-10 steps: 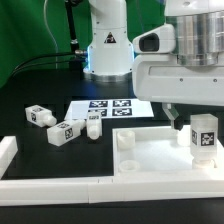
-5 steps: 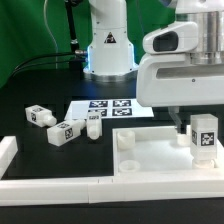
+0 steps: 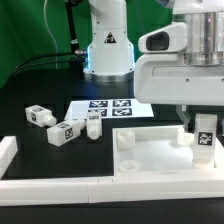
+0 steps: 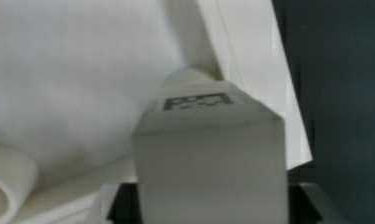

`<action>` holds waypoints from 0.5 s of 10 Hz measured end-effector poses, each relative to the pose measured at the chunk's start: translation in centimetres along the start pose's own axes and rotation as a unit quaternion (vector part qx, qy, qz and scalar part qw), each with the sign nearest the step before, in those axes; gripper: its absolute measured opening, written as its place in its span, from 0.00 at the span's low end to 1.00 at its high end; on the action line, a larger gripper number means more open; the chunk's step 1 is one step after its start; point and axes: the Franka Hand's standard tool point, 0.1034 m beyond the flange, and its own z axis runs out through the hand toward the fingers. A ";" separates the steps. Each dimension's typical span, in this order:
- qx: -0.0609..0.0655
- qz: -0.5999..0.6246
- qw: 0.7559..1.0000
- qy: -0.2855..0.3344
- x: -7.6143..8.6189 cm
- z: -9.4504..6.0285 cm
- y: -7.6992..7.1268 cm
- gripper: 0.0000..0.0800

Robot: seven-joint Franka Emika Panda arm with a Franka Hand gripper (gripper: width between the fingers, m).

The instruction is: Assemble one leg

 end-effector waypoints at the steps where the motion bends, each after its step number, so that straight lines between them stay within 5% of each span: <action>1: -0.001 0.040 0.999 -0.001 0.2 0.1 0.1 0.36; 3: -0.002 0.186 0.983 -0.005 0.4 0.2 0.4 0.36; 5: 0.000 0.362 0.932 -0.010 0.3 0.3 0.5 0.36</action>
Offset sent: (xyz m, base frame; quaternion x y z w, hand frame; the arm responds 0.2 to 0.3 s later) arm -0.0049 -0.0126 -0.0065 -0.0325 -0.0049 0.4241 0.9050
